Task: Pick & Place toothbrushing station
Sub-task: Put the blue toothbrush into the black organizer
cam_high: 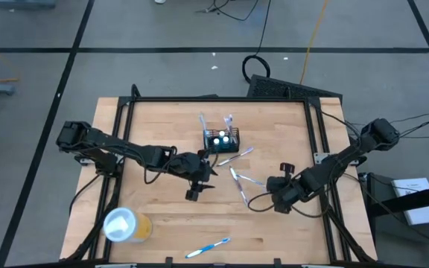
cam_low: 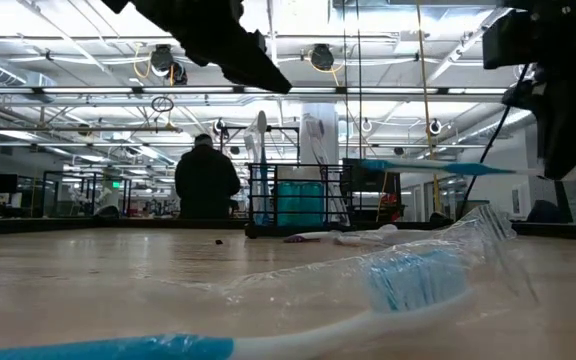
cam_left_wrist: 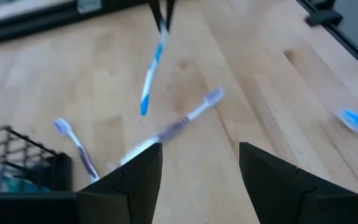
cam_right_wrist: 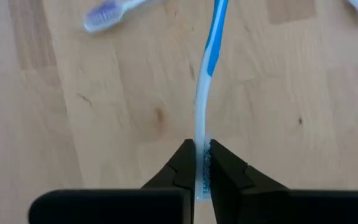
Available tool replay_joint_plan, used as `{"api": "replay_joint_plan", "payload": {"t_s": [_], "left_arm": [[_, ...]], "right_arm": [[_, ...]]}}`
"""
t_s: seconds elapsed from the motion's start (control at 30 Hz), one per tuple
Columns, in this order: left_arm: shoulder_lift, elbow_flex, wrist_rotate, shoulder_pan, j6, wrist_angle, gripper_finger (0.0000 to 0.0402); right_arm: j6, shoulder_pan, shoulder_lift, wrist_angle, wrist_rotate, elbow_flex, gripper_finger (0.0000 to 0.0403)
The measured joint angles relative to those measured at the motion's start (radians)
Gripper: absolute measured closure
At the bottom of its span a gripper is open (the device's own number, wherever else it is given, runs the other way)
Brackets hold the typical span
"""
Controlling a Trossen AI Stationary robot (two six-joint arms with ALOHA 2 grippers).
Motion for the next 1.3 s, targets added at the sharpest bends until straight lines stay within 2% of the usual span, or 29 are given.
{"api": "replay_joint_plan", "payload": {"t_s": [0.33, 0.63, 0.87, 1.07, 1.3], "left_arm": [[0.000, 0.000, -0.009, -0.051, -0.065, -0.059, 0.0183], [0.000, 0.000, -0.033, -0.086, -0.105, -0.108, 0.0183], [0.000, 0.000, -0.056, -0.100, -0.125, -0.107, 0.0183], [0.002, 0.000, -0.064, -0.100, -0.143, -0.106, 0.0183], [0.076, 0.000, -0.066, -0.089, -0.168, -0.117, 0.0183]], "right_arm": [[-0.182, -0.013, 0.240, -0.017, -0.026, 0.216, 0.0391], [-0.274, -0.041, 0.313, -0.128, 0.000, 0.432, 0.0391], [-0.341, -0.104, 0.316, -0.109, -0.010, 0.441, 0.0391], [-0.417, -0.136, 0.316, -0.027, -0.025, 0.441, 0.0391], [-0.455, -0.144, 0.316, 0.007, -0.027, 0.441, 0.0391]]}}
